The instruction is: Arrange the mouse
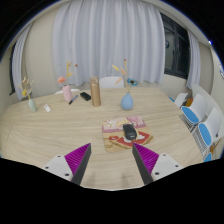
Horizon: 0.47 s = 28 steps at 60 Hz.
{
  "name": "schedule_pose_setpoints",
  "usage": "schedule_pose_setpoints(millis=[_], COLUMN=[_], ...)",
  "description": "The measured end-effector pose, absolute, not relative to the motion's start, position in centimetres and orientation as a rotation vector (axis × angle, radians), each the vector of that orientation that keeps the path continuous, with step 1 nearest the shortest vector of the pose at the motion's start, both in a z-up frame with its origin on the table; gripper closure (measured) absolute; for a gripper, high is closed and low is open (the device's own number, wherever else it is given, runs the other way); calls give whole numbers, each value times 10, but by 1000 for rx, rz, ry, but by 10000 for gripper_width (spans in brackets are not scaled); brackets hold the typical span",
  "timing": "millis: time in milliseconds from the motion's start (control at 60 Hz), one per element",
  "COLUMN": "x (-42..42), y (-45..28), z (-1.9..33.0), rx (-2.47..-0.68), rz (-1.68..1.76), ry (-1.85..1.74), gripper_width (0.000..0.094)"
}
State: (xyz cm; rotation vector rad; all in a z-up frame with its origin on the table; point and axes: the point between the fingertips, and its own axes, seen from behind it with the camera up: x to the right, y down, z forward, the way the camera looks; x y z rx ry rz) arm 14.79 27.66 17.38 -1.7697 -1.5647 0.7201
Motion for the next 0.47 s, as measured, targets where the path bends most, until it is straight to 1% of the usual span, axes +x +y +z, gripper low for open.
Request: schedule_pose_setpoints(millis=[233,467], x=[201,225], y=[234,213], z=[198,188], rx=[-1750,-1755], rz=[708,660], ry=[-1531,-1537], gripper_width=[87,87])
